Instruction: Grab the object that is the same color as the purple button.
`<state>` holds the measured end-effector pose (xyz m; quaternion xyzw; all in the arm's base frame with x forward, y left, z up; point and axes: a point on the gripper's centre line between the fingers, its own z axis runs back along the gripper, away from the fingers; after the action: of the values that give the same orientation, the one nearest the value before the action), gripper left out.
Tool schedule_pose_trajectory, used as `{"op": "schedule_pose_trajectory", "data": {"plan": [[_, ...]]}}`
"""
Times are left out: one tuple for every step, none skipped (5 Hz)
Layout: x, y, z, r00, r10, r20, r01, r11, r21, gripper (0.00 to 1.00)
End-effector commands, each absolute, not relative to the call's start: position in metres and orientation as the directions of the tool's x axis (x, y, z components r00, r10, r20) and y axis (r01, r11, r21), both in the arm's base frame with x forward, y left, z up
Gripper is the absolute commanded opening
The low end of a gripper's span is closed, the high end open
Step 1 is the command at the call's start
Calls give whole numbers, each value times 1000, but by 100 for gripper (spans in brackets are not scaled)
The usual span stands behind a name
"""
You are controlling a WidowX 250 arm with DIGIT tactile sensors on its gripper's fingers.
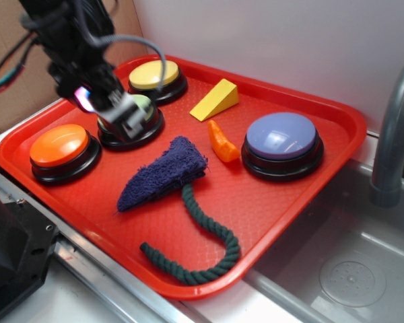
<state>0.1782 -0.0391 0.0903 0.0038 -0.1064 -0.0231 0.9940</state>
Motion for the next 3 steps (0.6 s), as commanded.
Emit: {"op": "schedule_pose_trajectory", "data": {"plan": [[193,-41,36,972,-112,205,104,993,48,100],[189,-51,22,969,-171,180,175,984,-7,100],[186,-57,16,964,-202,173,206,979,0,100]]}}
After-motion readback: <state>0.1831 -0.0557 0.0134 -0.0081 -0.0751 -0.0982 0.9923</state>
